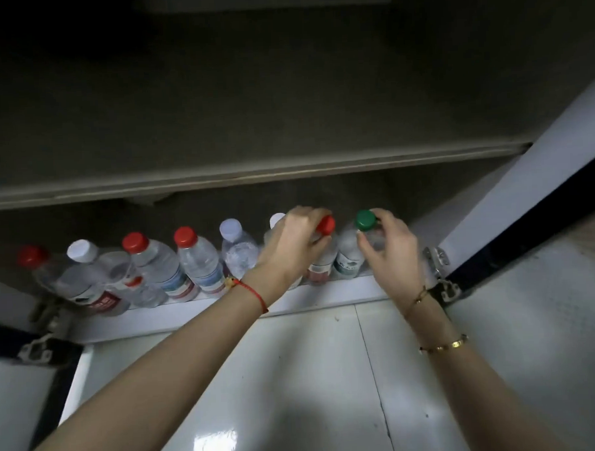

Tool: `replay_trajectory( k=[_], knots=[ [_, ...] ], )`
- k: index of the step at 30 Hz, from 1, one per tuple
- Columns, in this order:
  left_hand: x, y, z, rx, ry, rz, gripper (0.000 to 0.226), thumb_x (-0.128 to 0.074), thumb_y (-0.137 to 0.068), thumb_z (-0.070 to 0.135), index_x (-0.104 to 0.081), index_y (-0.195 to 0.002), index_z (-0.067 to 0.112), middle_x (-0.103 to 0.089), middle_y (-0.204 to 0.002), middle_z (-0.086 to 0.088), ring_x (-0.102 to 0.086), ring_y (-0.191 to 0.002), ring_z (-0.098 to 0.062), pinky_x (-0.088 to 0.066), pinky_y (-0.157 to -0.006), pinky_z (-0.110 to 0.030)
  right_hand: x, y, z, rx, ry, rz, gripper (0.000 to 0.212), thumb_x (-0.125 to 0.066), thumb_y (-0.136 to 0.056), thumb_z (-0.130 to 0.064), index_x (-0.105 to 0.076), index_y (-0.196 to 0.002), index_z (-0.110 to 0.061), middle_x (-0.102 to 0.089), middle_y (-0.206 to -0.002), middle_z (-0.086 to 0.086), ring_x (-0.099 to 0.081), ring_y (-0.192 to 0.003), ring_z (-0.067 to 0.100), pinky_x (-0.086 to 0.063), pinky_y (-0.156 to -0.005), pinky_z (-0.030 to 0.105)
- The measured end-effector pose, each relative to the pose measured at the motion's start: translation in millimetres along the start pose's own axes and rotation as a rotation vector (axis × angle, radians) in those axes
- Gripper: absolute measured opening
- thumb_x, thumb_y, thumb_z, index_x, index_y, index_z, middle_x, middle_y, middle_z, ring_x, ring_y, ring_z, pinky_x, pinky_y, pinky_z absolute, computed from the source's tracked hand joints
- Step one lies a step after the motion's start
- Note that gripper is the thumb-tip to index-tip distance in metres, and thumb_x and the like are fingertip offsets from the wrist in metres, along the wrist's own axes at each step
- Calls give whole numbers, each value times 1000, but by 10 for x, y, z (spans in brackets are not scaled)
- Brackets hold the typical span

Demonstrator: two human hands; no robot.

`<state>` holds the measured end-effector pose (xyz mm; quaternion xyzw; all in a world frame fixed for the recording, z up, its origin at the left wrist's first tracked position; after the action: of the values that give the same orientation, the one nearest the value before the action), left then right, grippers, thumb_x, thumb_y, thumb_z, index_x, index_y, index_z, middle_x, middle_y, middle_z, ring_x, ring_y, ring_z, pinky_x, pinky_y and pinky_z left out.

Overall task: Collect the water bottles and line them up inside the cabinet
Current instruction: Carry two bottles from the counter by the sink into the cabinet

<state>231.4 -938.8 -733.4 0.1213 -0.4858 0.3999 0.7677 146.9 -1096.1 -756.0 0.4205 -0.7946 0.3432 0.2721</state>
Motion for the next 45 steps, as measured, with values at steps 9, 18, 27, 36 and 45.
replay_trajectory(
  k=[9,18,27,36,45],
  knots=[
    [1,-149,12,-28,-272,62,34,-58,-91,30,-60,-121,14,-67,-110,-9,-60,-102,-31,-40,-86,-37,-160,-195,87,6,-1,30,36,-65,-86,-21,-56,-120,-11,-65,-106,9,-63,-95,24,-54,-84,42],
    [161,185,-113,-130,-370,181,43,-61,-83,29,-64,-121,10,-70,-100,-8,-62,-92,-31,-41,-81,-36,-9,99,24,-45,-20,146,43,-67,-86,-19,-55,-126,-9,-65,-116,8,-59,-106,21,-41,-90,22],
    [718,1414,-680,-35,-418,442,32,-62,-88,24,-67,-116,10,-68,-110,-5,-62,-101,-27,-45,-81,-35,-489,846,-653,186,-40,-10,30,-60,-91,-25,-59,-119,-14,-63,-109,0,-56,-100,16,-45,-87,25],
    [896,2555,-1891,391,-590,274,37,-69,-84,23,-64,-119,10,-69,-108,-7,-64,-95,-31,-51,-77,-40,-1759,1222,-1607,420,-4,-331,40,-45,-88,-39,-60,-117,-16,-66,-98,0,-62,-95,21,-49,-81,28],
    [932,2732,-2644,785,-466,123,45,-61,-90,33,-53,-127,10,-66,-109,-15,-64,-95,-36,-50,-74,-38,-2679,1223,-2142,308,-91,-616,65,-54,-93,-37,-26,-147,-16,-60,-123,8,-60,-107,27,-48,-82,36]
  ],
)
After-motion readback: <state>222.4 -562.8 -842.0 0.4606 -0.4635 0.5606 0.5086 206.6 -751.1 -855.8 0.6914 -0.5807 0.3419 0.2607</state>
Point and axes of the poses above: each hand's wrist, its own y-axis away from the middle knuckle, its own x-axis out of the back of the hand, z = x × y, the point moved 3 cm from there along -y, towards the middle knuckle
